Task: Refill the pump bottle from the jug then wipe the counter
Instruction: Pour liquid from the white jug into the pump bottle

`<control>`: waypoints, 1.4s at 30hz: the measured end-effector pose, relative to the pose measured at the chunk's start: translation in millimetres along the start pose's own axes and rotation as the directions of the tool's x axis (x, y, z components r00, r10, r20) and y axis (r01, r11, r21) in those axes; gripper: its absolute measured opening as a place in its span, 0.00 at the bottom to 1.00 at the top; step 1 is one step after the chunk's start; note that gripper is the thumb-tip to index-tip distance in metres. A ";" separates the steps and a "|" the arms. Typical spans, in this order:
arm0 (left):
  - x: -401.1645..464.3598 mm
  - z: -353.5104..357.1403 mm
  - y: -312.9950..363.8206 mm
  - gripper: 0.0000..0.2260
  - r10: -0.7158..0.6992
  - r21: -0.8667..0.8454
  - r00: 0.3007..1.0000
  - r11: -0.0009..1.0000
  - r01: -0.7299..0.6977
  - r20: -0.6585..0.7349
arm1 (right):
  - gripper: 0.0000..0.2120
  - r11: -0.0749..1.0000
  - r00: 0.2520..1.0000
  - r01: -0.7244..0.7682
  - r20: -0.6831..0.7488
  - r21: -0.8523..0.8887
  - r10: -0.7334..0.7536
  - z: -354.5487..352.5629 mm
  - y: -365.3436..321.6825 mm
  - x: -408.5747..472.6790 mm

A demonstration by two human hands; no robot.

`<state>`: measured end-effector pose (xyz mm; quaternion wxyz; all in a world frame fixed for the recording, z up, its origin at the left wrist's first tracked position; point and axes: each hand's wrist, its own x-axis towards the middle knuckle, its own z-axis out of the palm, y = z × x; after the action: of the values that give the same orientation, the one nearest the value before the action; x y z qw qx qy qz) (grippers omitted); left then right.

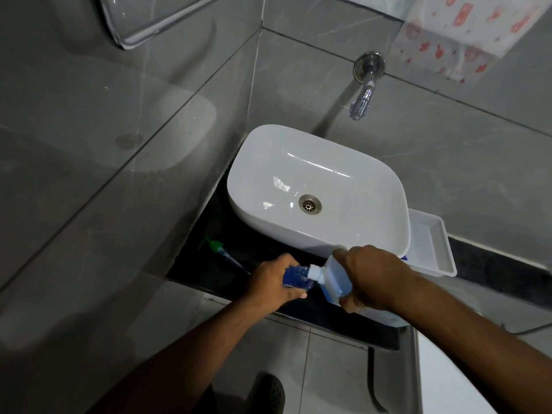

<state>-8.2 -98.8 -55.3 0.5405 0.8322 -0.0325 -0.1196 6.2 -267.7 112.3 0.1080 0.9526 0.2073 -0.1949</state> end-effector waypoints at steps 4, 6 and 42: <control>0.2 -0.7 -0.1 0.23 0.001 0.006 1.000 1.000 -0.001 -0.001 | 0.35 1.000 1.000 0.001 -0.002 0.002 -0.001 0.5 0.1 -0.1; 0.5 -0.6 -0.4 0.23 0.004 0.006 1.000 1.000 -0.004 0.000 | 0.35 1.000 1.000 0.002 0.001 0.002 -0.002 0.4 0.3 0.0; 1.1 -0.6 -2.8 0.23 0.017 0.012 1.000 1.000 -0.017 -0.007 | 0.35 0.999 1.000 -0.007 0.019 0.042 0.006 0.7 0.4 -0.1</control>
<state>-7.2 -97.4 -57.8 0.5367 0.8355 -0.0386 -0.1118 6.1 -268.3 111.7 0.0907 0.9534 0.1991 -0.2077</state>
